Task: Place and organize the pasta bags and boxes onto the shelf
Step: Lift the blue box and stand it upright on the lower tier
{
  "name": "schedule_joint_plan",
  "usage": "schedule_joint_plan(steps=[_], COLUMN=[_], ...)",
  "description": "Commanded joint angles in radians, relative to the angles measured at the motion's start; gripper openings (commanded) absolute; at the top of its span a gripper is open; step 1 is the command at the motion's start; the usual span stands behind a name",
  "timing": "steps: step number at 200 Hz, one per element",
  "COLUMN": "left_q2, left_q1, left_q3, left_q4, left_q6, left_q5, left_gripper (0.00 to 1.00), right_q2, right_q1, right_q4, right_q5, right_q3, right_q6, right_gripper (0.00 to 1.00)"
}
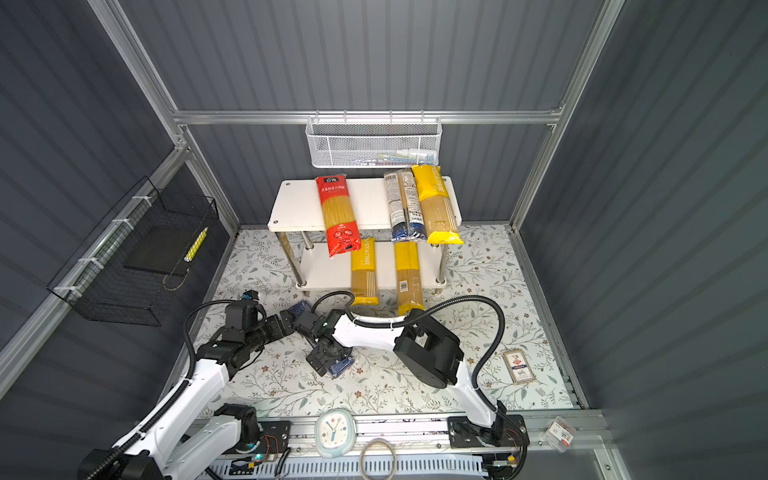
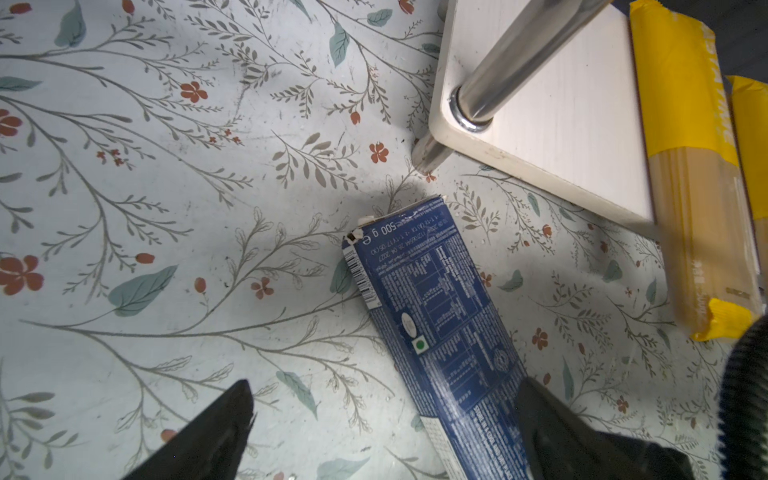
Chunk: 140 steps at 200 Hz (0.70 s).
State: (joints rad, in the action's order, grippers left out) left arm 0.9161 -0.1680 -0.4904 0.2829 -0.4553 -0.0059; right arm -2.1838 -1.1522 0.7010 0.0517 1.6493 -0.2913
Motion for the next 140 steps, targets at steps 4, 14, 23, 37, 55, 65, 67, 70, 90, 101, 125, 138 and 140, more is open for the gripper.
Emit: schedule_joint_plan(steps=[4,14,23,37,55,65,67,70,90,101,125,138,140], left_q2=[0.001,-0.001,-0.002,0.001,0.001,-0.004,-0.005,-0.007,-0.024,-0.030,-0.036,-0.040,-0.040], left_q1=[0.010,0.010,0.010,0.010,0.009,0.010,0.010,0.010,0.010,0.010,0.010,0.010,0.010], left_q3=[0.023,0.027,0.031,0.038,0.036,0.036,0.036,0.036,0.039,0.036,0.035,0.036,0.036], left_q4=[-0.022,-0.024,-0.025,-0.039,-0.035,-0.026,-0.025,-0.023,-0.020,-0.013,-0.004,0.001,0.001], left_q6=[0.011,0.012,0.012,0.028,0.031,0.033,0.032,0.031,0.028,0.028,0.028,0.027,0.027], left_q5=[0.020,0.020,0.023,0.063,0.075,0.064,0.061,0.058,0.049,0.046,0.046,0.046,0.046], left_gripper=[0.99,0.99,0.99,0.99,0.99,0.99,0.99,0.99,0.99,0.99,0.99,0.99,0.99], right_q2=[-0.031,-0.037,-0.042,-0.048,-0.057,-0.060,-0.060,-0.060,-0.065,-0.064,-0.068,-0.076,-0.076], right_q1=[0.003,0.005,0.006,0.014,0.022,0.023,0.023,0.023,0.022,0.022,0.018,0.014,0.014], right_q4=[0.036,0.037,0.033,0.033,0.036,0.042,0.042,0.045,0.065,0.074,0.093,0.106,0.108], right_q5=[-0.045,-0.052,-0.061,-0.080,-0.088,-0.087,-0.086,-0.083,-0.068,-0.054,-0.041,-0.041,-0.041], right_q3=[0.016,0.019,0.019,0.020,0.024,0.027,0.028,0.030,0.041,0.044,0.047,0.053,0.053], right_q6=[-0.014,-0.014,-0.014,-0.015,-0.020,-0.024,-0.025,-0.025,-0.034,-0.043,-0.052,-0.054,-0.053], right_gripper=[0.99,0.99,0.98,0.95,0.93,0.92,0.92,0.91,0.85,0.82,0.80,0.76,0.76])
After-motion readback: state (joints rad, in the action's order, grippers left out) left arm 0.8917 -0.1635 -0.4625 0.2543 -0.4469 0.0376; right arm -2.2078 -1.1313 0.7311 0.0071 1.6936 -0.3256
